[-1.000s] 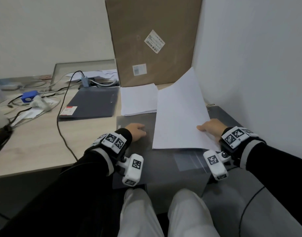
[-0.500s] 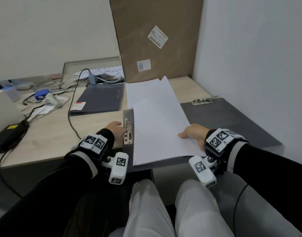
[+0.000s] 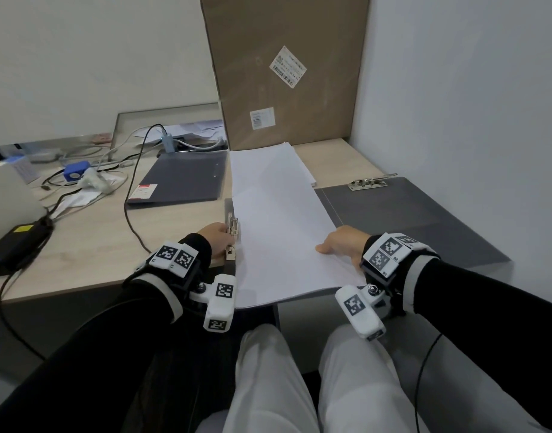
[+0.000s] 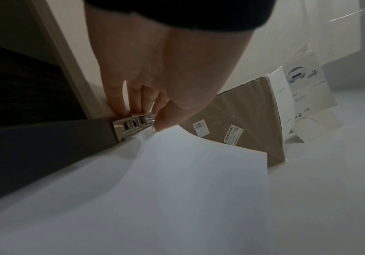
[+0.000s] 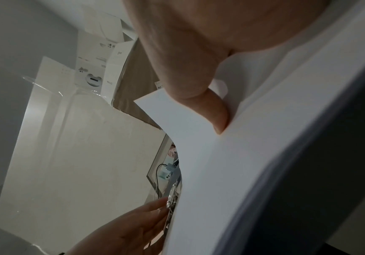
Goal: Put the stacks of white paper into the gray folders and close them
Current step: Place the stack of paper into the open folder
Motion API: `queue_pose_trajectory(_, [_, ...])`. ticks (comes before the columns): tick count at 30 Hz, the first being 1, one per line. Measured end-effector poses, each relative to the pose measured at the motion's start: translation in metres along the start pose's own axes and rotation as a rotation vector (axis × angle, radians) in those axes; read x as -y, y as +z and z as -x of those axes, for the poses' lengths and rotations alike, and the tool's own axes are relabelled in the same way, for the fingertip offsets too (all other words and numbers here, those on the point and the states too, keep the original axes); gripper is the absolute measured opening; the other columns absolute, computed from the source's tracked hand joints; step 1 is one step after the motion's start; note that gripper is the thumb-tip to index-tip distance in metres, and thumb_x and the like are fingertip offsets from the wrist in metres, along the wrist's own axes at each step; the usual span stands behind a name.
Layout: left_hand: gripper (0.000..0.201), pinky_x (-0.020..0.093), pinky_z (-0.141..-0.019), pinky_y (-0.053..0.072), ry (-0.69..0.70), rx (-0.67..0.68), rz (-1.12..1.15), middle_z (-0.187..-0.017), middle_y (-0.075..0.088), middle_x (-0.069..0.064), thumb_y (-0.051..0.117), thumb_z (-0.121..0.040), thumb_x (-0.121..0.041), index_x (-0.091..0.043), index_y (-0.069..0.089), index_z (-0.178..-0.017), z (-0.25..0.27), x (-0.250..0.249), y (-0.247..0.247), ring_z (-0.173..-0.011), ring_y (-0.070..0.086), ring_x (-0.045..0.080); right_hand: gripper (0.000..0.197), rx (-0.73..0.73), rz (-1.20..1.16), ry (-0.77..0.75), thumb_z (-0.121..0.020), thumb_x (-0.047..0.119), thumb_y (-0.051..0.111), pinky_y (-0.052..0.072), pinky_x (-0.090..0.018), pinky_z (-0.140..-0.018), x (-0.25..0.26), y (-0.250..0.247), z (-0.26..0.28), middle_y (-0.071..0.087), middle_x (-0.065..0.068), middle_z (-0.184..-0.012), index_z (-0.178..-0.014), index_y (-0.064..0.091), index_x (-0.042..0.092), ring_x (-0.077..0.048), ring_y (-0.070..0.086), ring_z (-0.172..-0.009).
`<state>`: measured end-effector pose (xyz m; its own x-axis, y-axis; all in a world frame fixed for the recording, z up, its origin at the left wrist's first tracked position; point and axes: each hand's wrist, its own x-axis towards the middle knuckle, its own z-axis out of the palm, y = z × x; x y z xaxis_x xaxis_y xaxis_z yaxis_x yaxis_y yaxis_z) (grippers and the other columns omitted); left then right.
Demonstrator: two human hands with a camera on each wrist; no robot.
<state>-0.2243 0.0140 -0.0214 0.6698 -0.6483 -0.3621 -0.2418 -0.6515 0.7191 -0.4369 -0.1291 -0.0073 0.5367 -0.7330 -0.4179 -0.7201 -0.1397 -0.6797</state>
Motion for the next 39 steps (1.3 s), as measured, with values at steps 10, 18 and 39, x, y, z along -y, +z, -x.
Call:
queue_pose_trajectory(10, [0.062, 0.045, -0.099, 0.044, 0.043, -0.015, -0.084, -0.135, 0.052, 0.017, 0.051, -0.088, -0.005, -0.019, 0.033, -0.145, 0.017, -0.010, 0.005, -0.094, 0.054, 0.034, 0.043, -0.029, 0.055, -0.035, -0.090, 0.014, 0.057, 0.043, -0.033, -0.097, 0.011, 0.005, -0.001, 0.053, -0.021, -0.135, -0.128, 0.052, -0.005, -0.034, 0.050, -0.126])
queue_pose_trajectory(18, [0.067, 0.042, -0.102, 0.043, 0.032, -0.003, -0.180, -0.144, 0.044, 0.019, 0.054, -0.089, -0.010, -0.025, 0.028, -0.148, 0.017, -0.010, 0.004, -0.125, 0.049, 0.041, 0.043, -0.022, 0.068, -0.035, -0.087, 0.015, 0.061, 0.044, -0.033, -0.097, 0.009, 0.005, 0.002, 0.054, -0.020, -0.133, -0.126, 0.054, -0.003, -0.033, 0.050, -0.125])
queue_pose_trajectory(39, [0.052, 0.035, -0.108, 0.041, 0.004, -0.069, -0.485, -0.145, 0.028, 0.011, 0.062, -0.085, -0.029, -0.033, 0.050, -0.135, 0.024, -0.022, 0.019, -0.122, 0.051, 0.030, 0.068, 0.043, 0.477, 0.007, -0.084, 0.050, 0.058, 0.040, -0.033, -0.104, 0.025, -0.016, -0.010, 0.050, -0.008, -0.138, -0.138, 0.045, 0.011, -0.028, 0.050, -0.126])
